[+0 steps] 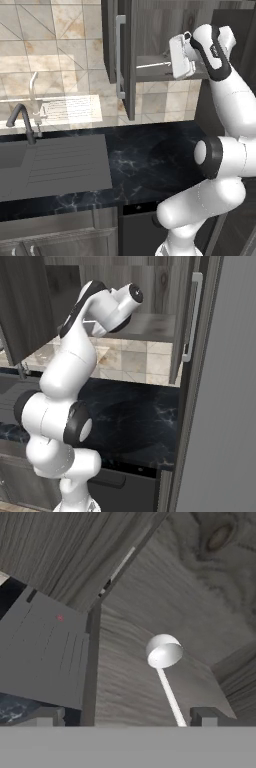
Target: Open the cabinet and move the ladle to the pot. Then close the cabinet.
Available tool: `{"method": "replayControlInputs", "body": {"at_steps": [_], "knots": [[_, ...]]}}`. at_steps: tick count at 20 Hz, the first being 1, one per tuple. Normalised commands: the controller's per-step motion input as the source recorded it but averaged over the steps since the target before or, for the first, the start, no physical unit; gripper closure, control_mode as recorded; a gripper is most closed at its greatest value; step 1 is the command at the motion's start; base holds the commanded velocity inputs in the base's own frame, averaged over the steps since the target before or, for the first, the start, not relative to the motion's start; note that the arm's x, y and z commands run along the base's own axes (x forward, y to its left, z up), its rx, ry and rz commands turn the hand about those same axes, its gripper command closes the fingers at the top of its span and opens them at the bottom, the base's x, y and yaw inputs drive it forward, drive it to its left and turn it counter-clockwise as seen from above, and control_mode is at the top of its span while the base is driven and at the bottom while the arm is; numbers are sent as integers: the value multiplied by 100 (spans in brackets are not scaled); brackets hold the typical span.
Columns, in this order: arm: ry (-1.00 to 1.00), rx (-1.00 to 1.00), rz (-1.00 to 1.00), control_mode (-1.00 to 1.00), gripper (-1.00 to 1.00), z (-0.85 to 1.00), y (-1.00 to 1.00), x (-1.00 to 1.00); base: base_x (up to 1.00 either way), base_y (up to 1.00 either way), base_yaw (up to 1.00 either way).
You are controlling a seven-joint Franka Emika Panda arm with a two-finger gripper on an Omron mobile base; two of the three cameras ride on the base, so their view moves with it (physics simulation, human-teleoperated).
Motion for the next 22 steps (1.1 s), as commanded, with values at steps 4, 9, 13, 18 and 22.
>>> {"method": "replayControlInputs", "body": {"at_steps": [4, 9, 13, 18, 22], "knots": [[1, 0, 0, -100, -100, -2, 0, 5, 0, 0, 0], [0, -2, 0, -100, -100, -1, 0, 3, 0, 0, 0], [0, -2, 0, -100, -100, -10, 0, 0, 0, 0, 0], [0, -2, 0, -100, -100, -12, 0, 1, 0, 0, 0], [0, -4, 0, -100, -100, -11, 0, 9, 0, 0, 0]]}}
